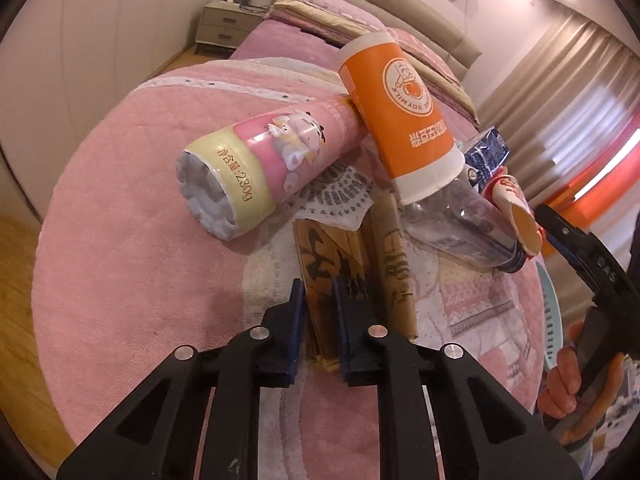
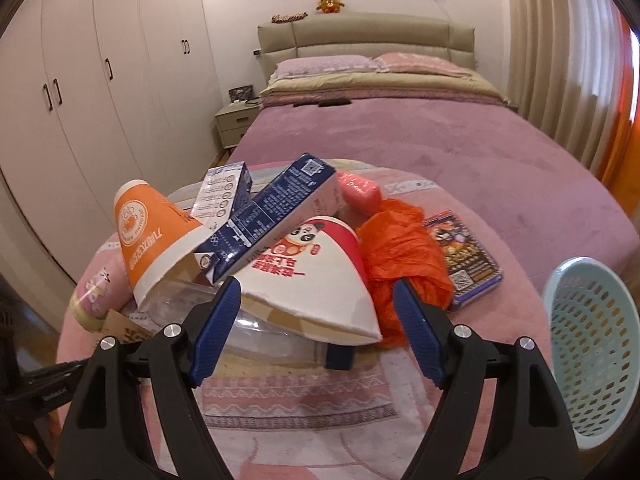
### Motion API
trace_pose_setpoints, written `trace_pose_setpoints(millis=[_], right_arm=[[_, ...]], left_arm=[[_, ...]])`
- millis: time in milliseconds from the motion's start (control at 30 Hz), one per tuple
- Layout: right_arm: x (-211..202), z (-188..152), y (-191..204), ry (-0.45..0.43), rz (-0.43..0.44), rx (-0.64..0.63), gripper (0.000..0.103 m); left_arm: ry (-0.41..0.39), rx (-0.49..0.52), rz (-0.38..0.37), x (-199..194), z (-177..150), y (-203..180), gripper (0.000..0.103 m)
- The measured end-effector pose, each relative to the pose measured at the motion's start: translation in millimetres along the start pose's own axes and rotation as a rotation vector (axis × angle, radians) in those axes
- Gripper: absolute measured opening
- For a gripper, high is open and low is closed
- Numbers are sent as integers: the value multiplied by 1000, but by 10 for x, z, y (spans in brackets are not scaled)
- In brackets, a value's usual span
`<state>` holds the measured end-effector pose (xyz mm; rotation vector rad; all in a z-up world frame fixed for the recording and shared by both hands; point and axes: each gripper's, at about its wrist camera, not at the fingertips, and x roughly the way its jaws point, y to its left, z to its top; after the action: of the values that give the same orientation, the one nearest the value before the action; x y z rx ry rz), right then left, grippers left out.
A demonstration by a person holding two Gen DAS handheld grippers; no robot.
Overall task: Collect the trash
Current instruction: 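Grasp the brown cardboard strip with the left tool while the right tool grasps the white-red paper cone, then carry both items over the teal basket and open both tools to drop them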
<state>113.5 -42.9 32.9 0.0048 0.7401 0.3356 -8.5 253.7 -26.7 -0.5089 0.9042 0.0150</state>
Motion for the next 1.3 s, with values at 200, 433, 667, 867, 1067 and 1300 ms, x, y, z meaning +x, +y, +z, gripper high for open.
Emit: trace_pose_setpoints(millis=[200,433,667,867,1067,1300], right_arm=[[150,73,-41,27,24,29,75],[391,61,-118,139,150,123,75],[249,89,-176,104,178,153,75],[344,160,-212,124,162,188,61],[157,77,-161,65,137,163,18],[-357,41,-242,-57,103,139,15]], left_arm=[[-38,49,-13,-98,-17,-128,7],[-28,130,49,-10,-28,-309,25],[-24,152,83,120,-76,-403,37],[-60,201,122,77,-77,-500,13],[-147,263,95,-198,-115,-667,4],[-195,296,-5,-339,-107,-959,3]])
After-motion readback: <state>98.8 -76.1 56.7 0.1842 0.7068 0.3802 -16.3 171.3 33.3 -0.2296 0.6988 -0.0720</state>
